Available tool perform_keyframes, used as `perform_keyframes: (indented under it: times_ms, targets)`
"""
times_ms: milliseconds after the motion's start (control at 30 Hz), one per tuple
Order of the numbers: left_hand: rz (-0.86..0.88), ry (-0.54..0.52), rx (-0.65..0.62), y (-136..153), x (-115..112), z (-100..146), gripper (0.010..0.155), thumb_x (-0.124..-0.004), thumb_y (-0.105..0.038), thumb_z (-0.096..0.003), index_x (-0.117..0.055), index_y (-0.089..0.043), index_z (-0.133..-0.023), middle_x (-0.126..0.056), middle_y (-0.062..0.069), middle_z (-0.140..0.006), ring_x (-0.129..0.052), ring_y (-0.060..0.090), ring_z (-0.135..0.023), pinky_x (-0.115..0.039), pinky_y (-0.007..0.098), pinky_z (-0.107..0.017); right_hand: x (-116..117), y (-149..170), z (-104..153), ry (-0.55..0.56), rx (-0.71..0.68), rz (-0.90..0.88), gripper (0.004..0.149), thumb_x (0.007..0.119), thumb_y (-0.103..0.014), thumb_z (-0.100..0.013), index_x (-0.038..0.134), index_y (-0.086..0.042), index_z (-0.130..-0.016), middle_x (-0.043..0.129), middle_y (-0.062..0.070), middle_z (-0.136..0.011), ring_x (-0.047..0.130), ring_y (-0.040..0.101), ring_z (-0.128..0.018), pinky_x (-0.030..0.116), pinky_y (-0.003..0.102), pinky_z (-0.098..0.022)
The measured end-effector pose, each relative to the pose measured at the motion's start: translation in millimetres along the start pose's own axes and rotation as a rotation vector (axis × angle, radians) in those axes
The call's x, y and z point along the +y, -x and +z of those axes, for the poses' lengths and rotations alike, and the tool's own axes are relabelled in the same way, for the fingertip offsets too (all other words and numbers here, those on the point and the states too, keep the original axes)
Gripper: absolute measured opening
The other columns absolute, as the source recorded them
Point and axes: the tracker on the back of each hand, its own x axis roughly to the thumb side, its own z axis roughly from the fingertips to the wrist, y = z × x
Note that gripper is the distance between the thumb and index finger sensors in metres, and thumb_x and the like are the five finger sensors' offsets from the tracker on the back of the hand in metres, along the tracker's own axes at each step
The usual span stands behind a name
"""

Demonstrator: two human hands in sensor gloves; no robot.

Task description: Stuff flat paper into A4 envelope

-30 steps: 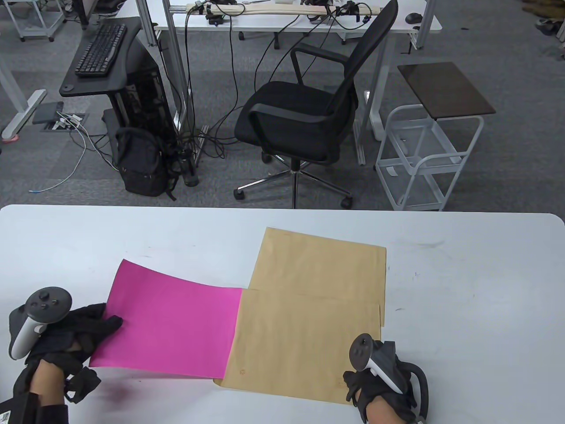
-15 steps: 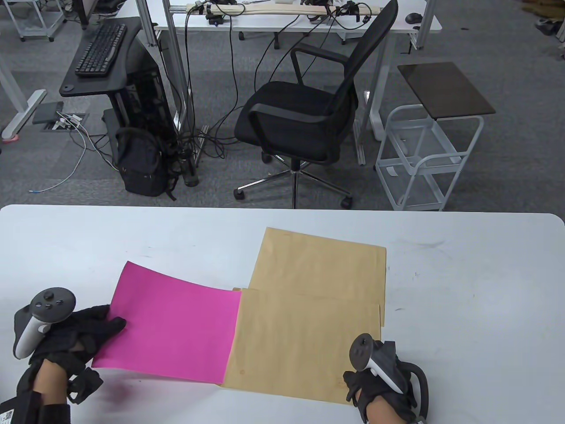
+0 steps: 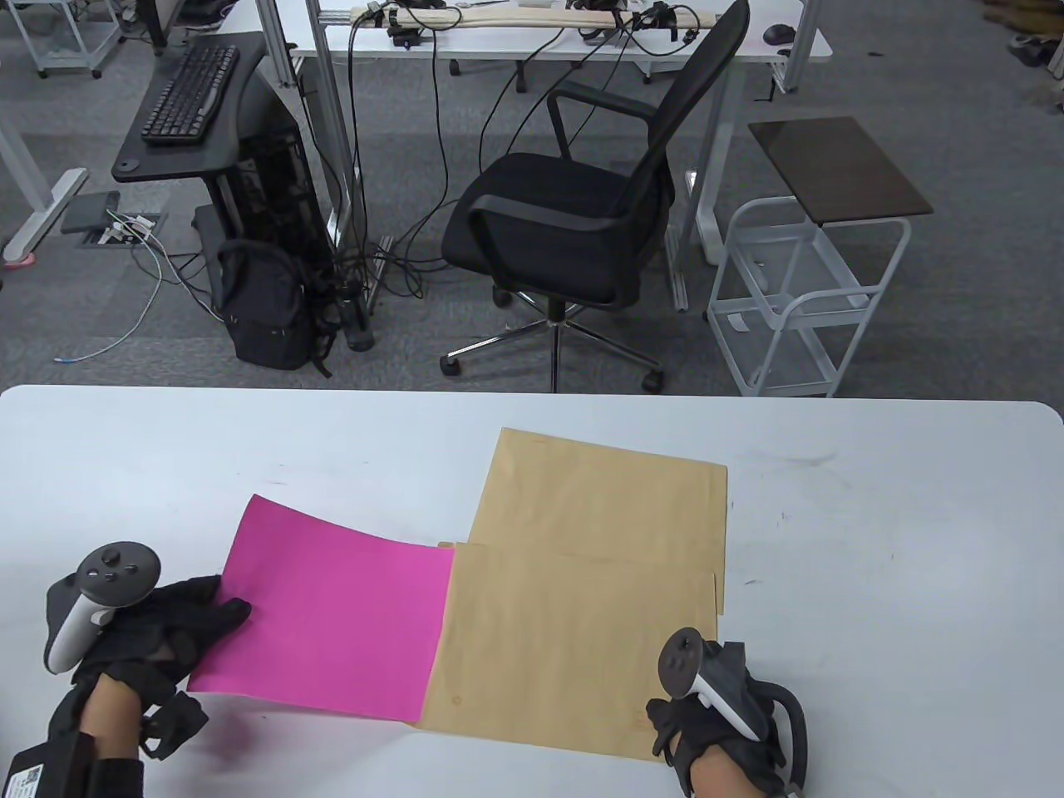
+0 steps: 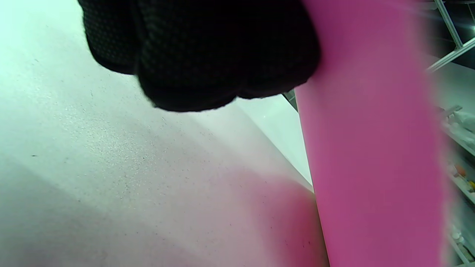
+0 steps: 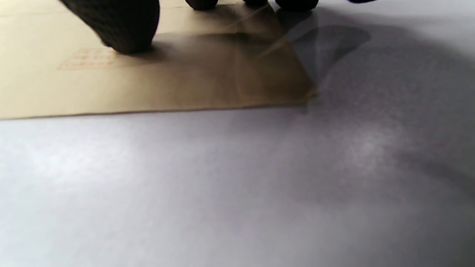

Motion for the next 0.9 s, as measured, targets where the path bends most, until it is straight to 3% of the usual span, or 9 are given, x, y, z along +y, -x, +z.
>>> perform_keyframes:
  times_ms: [900]
  targets:
    - [-0.062, 0.032, -0.007, -21.5, -37.5, -14.5, 0.046, -0.084, -0.045, -0.0426, -0.089, -0.020, -0.081, -0.105, -0.015, -0.040, -0.111, 0.014, -0.027, -0.089, 0.048, -0.056, 0.4, -0.1, -0.1, -0.012, -0.008, -0.006, 0.074, 0.076, -0.058, -0.049, 0.042, -0.035, -0.110, 0.034, 0.004, -0.112, 0.050, 0.039, -0.102, 0.053, 0.064, -0.068]
